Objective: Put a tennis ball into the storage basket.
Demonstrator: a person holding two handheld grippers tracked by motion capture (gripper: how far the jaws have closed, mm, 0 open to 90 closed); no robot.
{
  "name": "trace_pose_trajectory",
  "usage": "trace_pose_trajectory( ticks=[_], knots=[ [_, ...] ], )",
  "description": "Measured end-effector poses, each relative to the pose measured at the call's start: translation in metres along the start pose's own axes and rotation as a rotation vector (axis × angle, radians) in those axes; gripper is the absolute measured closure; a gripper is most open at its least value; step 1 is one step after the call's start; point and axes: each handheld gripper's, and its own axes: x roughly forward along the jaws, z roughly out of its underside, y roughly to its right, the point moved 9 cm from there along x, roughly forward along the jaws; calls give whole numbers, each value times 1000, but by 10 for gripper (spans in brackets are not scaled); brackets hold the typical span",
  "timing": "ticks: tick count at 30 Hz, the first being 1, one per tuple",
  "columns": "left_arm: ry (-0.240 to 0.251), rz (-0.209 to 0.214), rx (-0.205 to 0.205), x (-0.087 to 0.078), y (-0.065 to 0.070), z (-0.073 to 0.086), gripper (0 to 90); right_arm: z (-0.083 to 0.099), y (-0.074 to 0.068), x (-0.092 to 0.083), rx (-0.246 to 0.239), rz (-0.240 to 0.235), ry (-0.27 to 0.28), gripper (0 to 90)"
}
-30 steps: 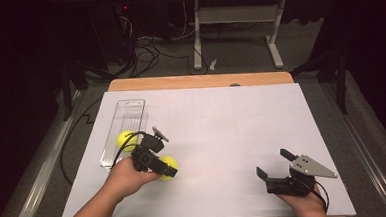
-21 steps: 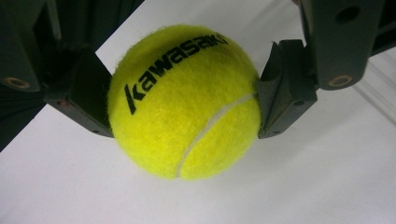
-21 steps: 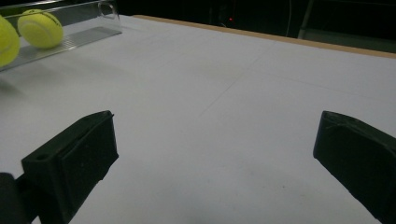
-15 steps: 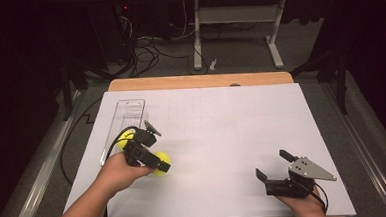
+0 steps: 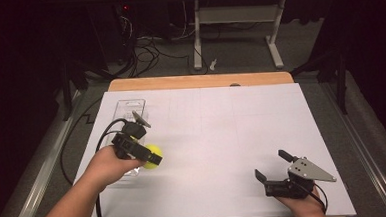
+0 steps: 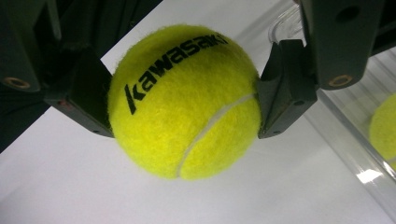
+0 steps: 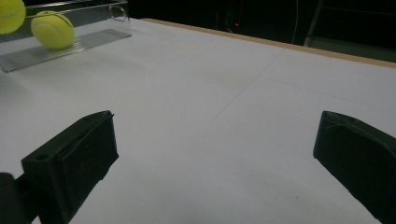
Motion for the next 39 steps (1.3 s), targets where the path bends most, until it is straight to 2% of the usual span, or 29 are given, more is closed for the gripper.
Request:
trace_pose_trajectory(
  ticks=[8, 14, 26, 39],
  knots=[
    [-1, -15, -1, -9, -2, -2, 266, -1, 0, -2, 0, -1, 6, 1],
    [5, -29, -19, -18, -9, 1, 266, -1, 0, -1, 2, -2, 5, 0],
    [21, -50, -71, -35, -31, 9, 266, -1, 0, -1, -5, -3, 2, 0],
    [20, -74, -131, -41, -56, 22, 266, 0, -1, -1, -7, -3, -1, 0]
  ],
)
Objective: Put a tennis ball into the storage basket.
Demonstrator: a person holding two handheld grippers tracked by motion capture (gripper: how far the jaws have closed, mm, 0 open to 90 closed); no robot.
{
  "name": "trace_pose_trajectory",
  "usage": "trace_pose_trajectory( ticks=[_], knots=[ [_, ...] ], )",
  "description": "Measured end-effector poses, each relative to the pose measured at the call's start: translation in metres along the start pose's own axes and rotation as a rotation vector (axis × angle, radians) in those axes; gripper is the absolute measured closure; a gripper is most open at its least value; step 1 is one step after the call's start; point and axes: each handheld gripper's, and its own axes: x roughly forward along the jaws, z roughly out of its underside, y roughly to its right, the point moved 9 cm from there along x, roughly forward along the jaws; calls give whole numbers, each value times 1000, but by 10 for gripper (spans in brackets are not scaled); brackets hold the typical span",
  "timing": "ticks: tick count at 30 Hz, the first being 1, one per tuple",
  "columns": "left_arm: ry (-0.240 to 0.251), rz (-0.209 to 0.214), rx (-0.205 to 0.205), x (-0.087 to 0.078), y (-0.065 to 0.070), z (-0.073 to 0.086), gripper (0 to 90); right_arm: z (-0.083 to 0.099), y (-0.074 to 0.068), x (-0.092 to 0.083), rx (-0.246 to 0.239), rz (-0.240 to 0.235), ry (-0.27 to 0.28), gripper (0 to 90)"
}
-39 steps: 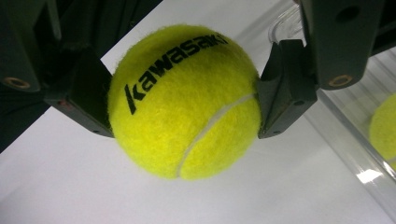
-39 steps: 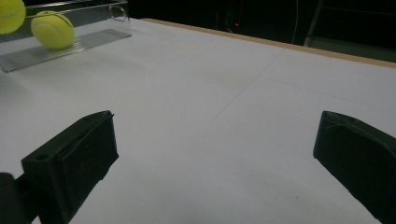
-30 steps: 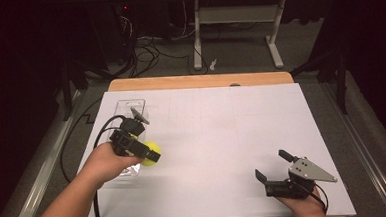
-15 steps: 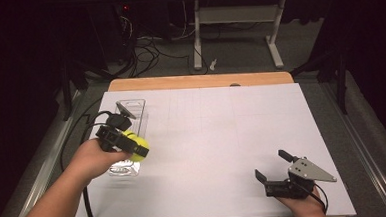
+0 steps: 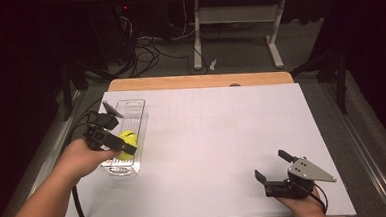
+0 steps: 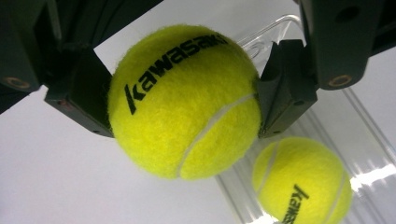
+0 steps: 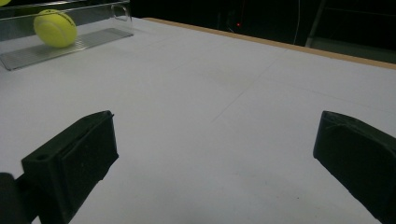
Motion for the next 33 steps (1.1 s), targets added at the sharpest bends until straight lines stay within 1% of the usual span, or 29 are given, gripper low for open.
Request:
trace_pose_trajectory(
  ticks=[2, 10, 13, 19, 21, 28, 33],
  knots=[
    [2, -6, -9, -1, -4, 1, 266, 0, 0, 0, -1, -1, 0, 0],
    [8, -10, -40, -5, -17, 7, 266, 0, 0, 0, -1, 0, -3, 0],
    [1, -19, -52, -5, -23, 10, 266, 0, 0, 0, -3, 0, -3, 0],
    [-1, -22, -75, -6, -31, 13, 266, 1, 0, 1, -1, 1, -7, 1],
    [1, -22, -78, -5, -32, 13, 266, 1, 0, 1, -1, 1, -7, 0],
    [-23, -28, -73, 1, -32, 13, 266, 1, 0, 1, 0, -1, -7, 1],
    [-28, -32, -73, 4, -32, 12, 266, 1, 0, 1, 0, -2, -6, 1]
  ],
)
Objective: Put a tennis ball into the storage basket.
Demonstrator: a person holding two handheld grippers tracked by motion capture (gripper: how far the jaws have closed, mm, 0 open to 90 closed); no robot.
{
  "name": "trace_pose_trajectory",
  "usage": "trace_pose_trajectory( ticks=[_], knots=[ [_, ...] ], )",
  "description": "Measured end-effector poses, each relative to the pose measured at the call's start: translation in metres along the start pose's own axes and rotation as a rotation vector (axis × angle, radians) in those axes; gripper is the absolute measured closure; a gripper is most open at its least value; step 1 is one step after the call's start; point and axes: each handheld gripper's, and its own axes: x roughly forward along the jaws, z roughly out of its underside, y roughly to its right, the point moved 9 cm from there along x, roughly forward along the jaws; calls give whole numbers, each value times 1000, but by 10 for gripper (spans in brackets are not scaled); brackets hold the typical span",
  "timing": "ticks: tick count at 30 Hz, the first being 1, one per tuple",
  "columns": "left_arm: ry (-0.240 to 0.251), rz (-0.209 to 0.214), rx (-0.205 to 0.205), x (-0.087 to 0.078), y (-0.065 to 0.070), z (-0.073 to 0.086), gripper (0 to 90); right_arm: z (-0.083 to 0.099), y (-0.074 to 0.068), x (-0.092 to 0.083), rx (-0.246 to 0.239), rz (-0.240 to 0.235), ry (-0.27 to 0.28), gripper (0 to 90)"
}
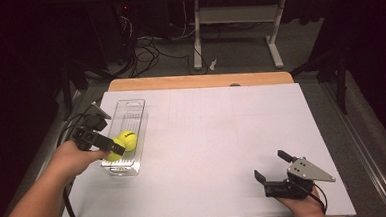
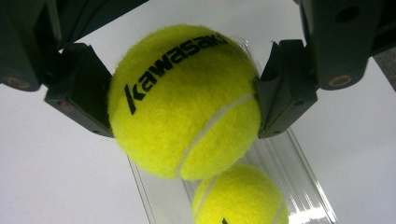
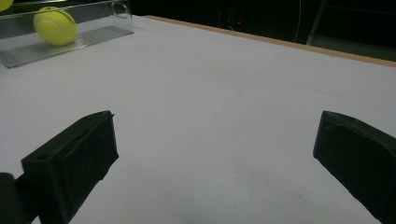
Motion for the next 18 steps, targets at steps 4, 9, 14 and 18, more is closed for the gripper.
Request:
trace_pose_trajectory(
  ticks=[4, 9, 14, 18],
  knots=[
    [-8, -5, -3, 3, -1, 0, 266, 0, 0, 0, 1, 0, -1, 1],
    [-14, -4, -15, 8, -3, -1, 266, 1, 0, 0, 0, 0, -3, 0],
    [-24, -16, -11, 14, -1, -2, 266, 1, 0, 0, 1, 0, -3, 1],
    [-34, -34, -6, 17, 0, -3, 266, 1, 0, 1, -2, -1, -3, 1]
  ],
)
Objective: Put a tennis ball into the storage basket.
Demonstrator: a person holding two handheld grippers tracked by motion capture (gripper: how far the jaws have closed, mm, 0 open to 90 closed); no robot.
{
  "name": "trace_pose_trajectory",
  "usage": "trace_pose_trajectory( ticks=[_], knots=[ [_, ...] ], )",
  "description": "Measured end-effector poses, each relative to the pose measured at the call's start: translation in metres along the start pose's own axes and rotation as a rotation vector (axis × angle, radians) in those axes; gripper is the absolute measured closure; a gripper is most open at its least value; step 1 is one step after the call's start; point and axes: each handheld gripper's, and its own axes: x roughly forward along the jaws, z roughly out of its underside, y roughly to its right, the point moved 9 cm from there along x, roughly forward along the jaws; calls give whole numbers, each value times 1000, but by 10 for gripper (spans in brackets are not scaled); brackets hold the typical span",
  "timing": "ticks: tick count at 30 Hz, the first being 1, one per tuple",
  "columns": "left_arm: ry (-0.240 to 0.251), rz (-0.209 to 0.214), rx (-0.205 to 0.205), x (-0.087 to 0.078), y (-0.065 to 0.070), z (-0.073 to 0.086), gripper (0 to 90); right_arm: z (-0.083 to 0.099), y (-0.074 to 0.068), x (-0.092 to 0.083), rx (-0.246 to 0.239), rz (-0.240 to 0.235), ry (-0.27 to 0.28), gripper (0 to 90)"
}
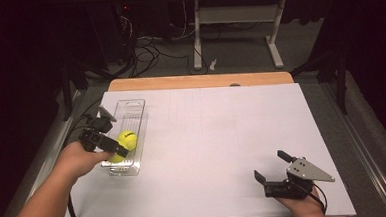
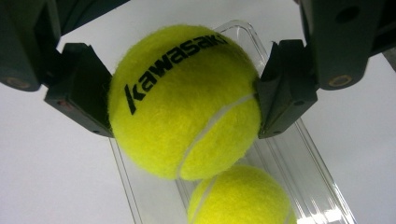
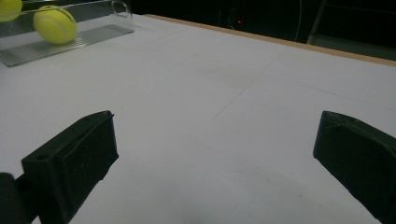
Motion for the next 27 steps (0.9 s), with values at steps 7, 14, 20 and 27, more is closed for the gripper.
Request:
trace_pose_trajectory(
  ticks=[7, 14, 20, 27],
  knots=[
    [-20, -36, 14, 7, 2, -1, 264, 0, 0, 0, 0, -1, 1, 1],
    [-27, -48, 10, 10, 2, -2, 264, 0, 0, 0, -4, -2, 2, 0],
    [-28, -51, 13, 10, 3, -2, 263, 0, -1, 0, -5, -4, 0, 1],
    [-23, -51, 10, 9, 3, -2, 263, -1, -1, 0, -5, -4, 1, 1]
  ],
)
